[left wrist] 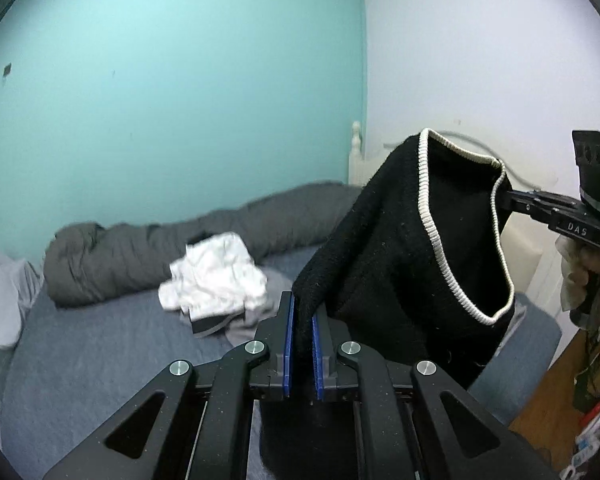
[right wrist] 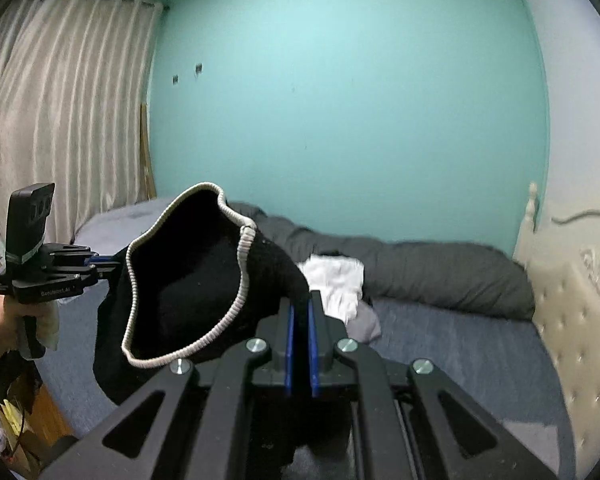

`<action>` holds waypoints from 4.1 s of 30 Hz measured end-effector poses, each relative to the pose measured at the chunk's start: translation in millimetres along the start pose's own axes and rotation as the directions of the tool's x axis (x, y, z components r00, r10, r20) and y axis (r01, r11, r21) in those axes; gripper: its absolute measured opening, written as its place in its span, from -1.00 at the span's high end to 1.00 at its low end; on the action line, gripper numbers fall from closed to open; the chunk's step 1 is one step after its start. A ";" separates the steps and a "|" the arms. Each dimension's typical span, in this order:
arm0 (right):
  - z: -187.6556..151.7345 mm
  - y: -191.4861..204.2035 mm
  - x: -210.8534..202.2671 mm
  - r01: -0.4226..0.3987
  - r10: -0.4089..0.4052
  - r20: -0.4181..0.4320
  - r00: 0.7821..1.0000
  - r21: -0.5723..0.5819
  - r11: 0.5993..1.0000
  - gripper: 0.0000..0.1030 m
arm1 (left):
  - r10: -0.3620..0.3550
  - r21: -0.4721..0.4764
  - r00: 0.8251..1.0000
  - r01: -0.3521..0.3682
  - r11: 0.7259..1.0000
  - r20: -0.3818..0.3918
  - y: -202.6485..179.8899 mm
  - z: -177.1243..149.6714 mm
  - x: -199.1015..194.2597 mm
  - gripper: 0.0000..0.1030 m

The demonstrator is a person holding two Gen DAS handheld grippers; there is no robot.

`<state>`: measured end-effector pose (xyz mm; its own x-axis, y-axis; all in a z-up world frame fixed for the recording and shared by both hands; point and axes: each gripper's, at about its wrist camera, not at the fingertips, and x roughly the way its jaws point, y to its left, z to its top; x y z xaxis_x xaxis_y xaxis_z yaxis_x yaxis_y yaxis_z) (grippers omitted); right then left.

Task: Fold clothes
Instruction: 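Lift the black sweatshirt with both grippers and shake it out, then lay the black sweatshirt flat on the bed with both grippers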

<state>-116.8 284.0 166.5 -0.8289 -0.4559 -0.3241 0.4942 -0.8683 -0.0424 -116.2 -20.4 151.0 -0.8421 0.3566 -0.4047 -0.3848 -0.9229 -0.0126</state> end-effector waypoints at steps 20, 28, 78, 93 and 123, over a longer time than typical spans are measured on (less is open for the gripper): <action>91.4 61.1 -135.4 -0.059 0.070 0.111 0.991 -0.094 0.994 0.89 | -0.046 0.077 0.991 0.037 0.996 0.125 -49.9 60.3 -155.2 0.85; 84.0 66.9 -150.2 -0.071 0.083 0.112 0.990 -0.103 0.992 0.89 | -0.088 0.083 0.991 0.080 0.993 0.097 -80.2 51.7 -181.8 0.84; -147.1 19.1 137.9 -0.100 0.158 -0.387 0.909 0.166 0.981 0.89 | -0.088 -0.224 0.932 0.007 0.974 -0.351 -1.8 -271.2 145.4 -0.30; -151.4 18.3 127.8 -0.125 0.181 -0.381 0.907 0.168 0.978 0.89 | -0.082 -0.230 0.937 0.001 0.973 -0.340 14.6 -264.1 167.3 0.94; -78.0 -15.2 118.2 -0.095 0.117 -0.261 0.958 0.096 0.991 0.89 | 0.094 -0.072 0.980 -0.108 0.992 -0.174 77.4 -89.5 66.0 0.95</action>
<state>-201.8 258.6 55.1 -0.6679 -0.4874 -0.5624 0.5431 -0.8359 0.0795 -167.7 -81.3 41.5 -0.7958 0.2374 -0.5570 -0.2634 -0.9641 -0.0345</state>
